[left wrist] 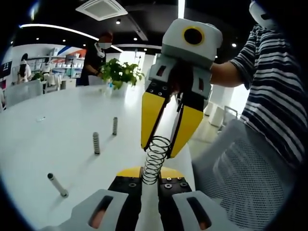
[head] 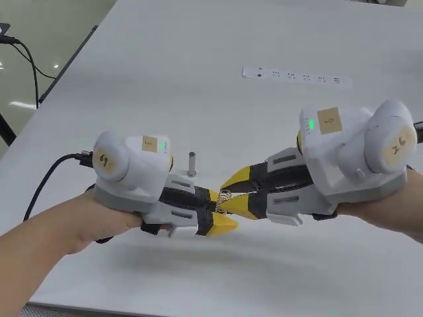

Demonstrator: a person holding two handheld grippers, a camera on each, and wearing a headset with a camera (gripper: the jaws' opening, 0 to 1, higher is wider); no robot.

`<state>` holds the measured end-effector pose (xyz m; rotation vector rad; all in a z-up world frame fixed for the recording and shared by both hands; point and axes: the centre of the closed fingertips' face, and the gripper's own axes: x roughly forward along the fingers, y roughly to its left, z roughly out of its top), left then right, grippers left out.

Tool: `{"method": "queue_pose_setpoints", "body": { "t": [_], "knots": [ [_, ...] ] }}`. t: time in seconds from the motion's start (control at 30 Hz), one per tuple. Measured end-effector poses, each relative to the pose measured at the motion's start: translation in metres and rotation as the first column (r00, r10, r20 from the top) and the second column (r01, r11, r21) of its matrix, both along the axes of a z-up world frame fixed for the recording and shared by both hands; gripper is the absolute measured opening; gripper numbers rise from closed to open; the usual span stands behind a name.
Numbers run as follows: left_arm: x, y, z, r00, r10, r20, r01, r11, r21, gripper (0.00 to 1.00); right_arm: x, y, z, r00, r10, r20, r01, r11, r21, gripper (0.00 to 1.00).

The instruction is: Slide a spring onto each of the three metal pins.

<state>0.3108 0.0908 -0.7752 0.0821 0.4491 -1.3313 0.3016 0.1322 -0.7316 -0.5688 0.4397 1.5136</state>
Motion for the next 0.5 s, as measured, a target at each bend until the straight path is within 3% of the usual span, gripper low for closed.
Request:
{"method": "queue_pose_setpoints", "body": {
  "t": [0.2,0.37,0.5],
  "knots": [
    [-0.0023,0.0006,-0.0017,1.000,-0.007,0.005,0.007,1.000,0.029,0.07,-0.0043,0.0022,-0.0021,0.999,0.024,0.023,-0.023,1.000,-0.021,0.08],
    [-0.0024,0.0037,-0.0082,1.000,-0.004,0.001,0.004,0.998,0.062,0.19,-0.0012,0.0030,-0.0026,0.998,0.039,0.056,-0.037,0.998,-0.045,0.08],
    [0.0029,0.0100,-0.0094,1.000,0.024,0.004,-0.024,0.997,0.073,0.24,0.0017,0.0024,-0.0032,0.996,0.047,0.072,-0.043,0.997,-0.063,0.08]
  ]
}}
